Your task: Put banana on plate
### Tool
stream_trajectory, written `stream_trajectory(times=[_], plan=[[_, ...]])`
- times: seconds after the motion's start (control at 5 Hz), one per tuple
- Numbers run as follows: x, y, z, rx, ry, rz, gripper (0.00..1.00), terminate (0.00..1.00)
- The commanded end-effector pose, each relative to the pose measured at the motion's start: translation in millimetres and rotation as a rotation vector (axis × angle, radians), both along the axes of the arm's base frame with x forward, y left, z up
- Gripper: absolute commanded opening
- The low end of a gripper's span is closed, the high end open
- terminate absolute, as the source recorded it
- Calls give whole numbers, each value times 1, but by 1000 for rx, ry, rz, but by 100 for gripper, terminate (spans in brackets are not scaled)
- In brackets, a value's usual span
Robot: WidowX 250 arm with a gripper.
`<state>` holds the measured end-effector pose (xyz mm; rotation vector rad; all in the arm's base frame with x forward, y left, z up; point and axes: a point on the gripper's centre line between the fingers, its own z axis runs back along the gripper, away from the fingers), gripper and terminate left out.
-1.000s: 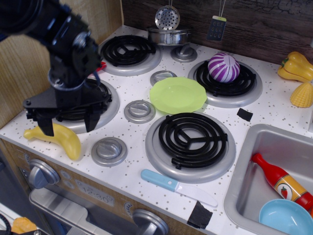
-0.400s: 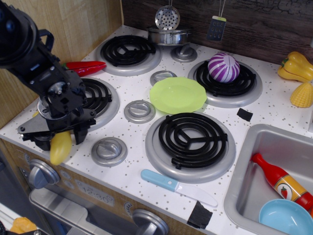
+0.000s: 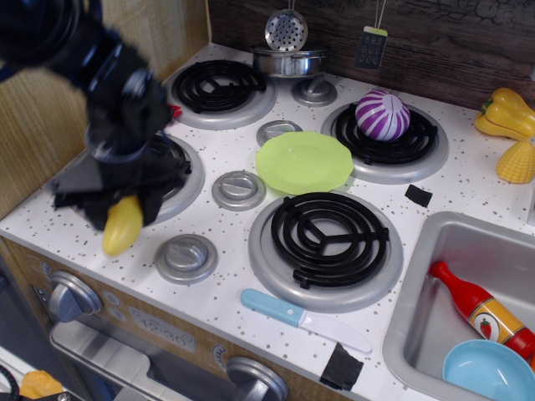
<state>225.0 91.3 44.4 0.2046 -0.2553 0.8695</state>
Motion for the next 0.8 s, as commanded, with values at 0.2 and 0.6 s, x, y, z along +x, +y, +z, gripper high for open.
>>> stream_trajectory(times=[0.2, 0.6], plan=[[95, -49, 47, -49, -39, -153, 0, 0], [143, -82, 32, -120, -85, -175, 0, 0]])
